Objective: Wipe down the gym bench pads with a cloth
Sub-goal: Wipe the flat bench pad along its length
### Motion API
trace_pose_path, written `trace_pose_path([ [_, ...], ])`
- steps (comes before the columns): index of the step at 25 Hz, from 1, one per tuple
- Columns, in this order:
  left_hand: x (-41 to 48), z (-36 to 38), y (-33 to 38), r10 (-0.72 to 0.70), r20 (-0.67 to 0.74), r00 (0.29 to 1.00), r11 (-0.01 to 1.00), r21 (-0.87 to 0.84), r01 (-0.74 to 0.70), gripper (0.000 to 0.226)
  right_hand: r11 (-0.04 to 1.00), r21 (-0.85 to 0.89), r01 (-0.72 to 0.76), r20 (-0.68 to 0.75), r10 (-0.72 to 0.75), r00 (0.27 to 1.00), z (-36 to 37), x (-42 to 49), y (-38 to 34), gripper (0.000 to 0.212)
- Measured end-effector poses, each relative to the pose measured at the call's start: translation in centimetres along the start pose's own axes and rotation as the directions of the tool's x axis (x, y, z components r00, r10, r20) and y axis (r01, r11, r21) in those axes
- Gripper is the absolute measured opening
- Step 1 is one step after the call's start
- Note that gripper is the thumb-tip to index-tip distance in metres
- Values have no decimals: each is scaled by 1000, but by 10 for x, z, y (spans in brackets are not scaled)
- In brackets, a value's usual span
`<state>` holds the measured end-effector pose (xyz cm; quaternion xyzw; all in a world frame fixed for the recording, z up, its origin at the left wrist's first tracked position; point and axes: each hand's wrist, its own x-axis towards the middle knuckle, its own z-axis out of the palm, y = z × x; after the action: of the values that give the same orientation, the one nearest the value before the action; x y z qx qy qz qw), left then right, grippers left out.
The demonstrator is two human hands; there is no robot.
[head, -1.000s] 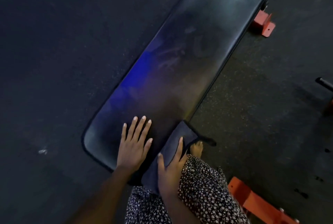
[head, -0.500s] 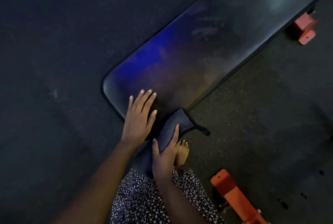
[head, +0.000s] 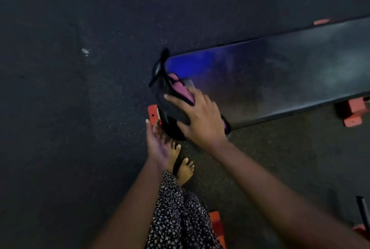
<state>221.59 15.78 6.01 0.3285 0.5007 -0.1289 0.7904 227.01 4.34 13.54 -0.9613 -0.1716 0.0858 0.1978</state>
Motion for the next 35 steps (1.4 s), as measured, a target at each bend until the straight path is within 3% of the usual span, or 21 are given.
trace_pose_path([
  [2, 2, -8, -1, -10, -31, 999, 995, -104, 6, 64, 964, -224, 140, 144, -109, 984, 4, 55, -3, 60],
  [4, 2, -14, -1, -30, -17, 999, 983, -181, 26, 68, 865, -406, 294, 344, -153, 926, 20, 84, -9, 58],
  [6, 2, -16, 2, -46, -4, 999, 974, -223, 44, 69, 780, -472, 411, 444, -192, 875, 34, 82, -10, 53],
  [9, -5, -25, 6, -27, -64, 998, 966, -259, 9, 66, 720, -443, 534, 536, -265, 802, 43, 42, -8, 48],
  [13, -10, -44, 5, -1, -214, 977, 982, -182, -39, 58, 598, -362, 715, 667, -369, 647, 43, -3, 6, 40],
  [18, -3, -41, 16, 23, -293, 956, 982, -172, -76, 56, 460, -288, 840, 713, -483, 508, 43, 44, -2, 30],
  [22, 2, -24, 28, 79, -204, 976, 994, -63, -94, 60, 576, -382, 723, 609, -432, 665, 51, 127, -28, 36],
  [27, 38, 33, 58, 55, -80, 995, 974, 224, -36, 68, 612, -384, 692, 628, -377, 681, 48, 189, -22, 44],
  [30, 66, 67, 59, 313, -69, 947, 808, 544, -227, 55, 764, -345, 545, 603, -265, 753, 41, 222, -7, 48],
  [33, 71, 76, 48, 435, -132, 891, 631, 750, -197, 58, 852, -337, 402, 606, -130, 785, 29, 243, 18, 59],
  [35, 71, 76, 45, 478, -122, 870, 584, 784, -212, 58, 872, -326, 366, 594, -113, 797, 20, 240, 38, 63],
])
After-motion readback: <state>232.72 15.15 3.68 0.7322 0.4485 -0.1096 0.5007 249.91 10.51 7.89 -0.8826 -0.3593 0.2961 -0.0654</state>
